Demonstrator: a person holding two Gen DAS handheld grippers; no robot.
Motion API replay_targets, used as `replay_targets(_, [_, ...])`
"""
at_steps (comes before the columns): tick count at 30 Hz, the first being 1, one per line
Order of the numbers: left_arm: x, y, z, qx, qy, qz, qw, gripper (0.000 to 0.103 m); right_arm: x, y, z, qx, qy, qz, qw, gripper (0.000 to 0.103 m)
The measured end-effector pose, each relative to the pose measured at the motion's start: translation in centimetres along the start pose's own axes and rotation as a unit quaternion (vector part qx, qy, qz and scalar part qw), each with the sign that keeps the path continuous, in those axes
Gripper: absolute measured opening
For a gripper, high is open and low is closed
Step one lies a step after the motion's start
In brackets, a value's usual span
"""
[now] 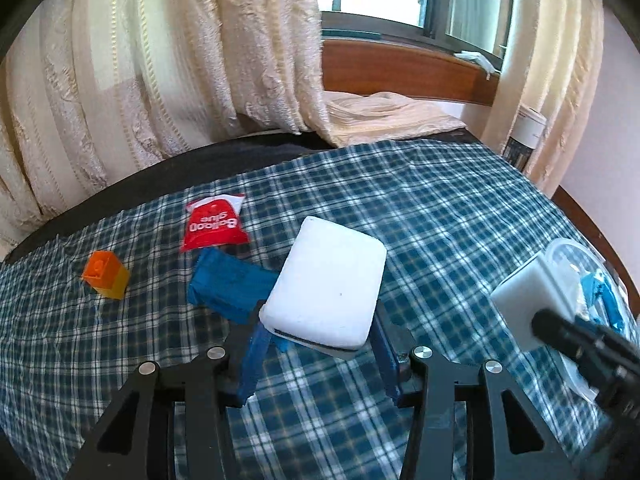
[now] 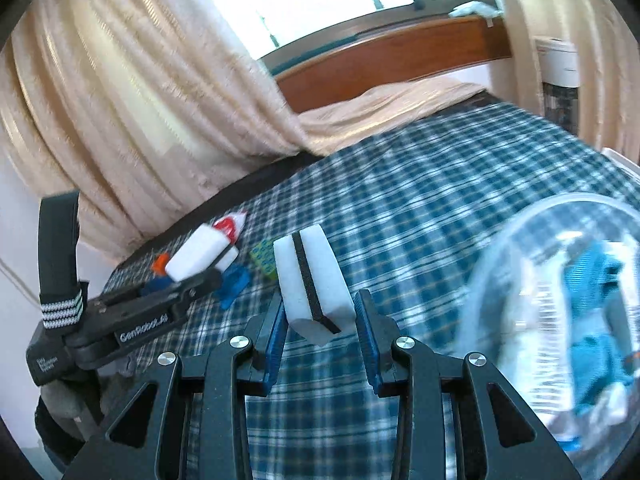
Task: Organize objects
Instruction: 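Lift both white sponges and carry them toward the clear bowl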
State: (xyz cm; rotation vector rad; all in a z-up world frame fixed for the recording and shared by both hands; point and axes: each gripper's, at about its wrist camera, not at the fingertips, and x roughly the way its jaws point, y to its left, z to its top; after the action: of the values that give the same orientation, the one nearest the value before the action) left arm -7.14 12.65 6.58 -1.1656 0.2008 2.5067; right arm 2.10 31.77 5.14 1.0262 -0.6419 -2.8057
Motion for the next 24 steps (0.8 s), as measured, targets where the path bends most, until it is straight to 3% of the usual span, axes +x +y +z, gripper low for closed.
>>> replay_targets(12, [-0.5, -3.1, -0.6, 0.026, 0.004, -0.020, 0.9994, 0.051, -6.6, -5.1, -0.5, 0.046, -0.041, -0.055, 0.997, 0.035])
replay_targets(24, [-1.4, -6.2, -1.2, 0.051, 0.000, -0.044, 0.9977, 0.051, -12.1, -10.2, -4.0, 0.115, -0.032, -0.104, 0.987, 0.035])
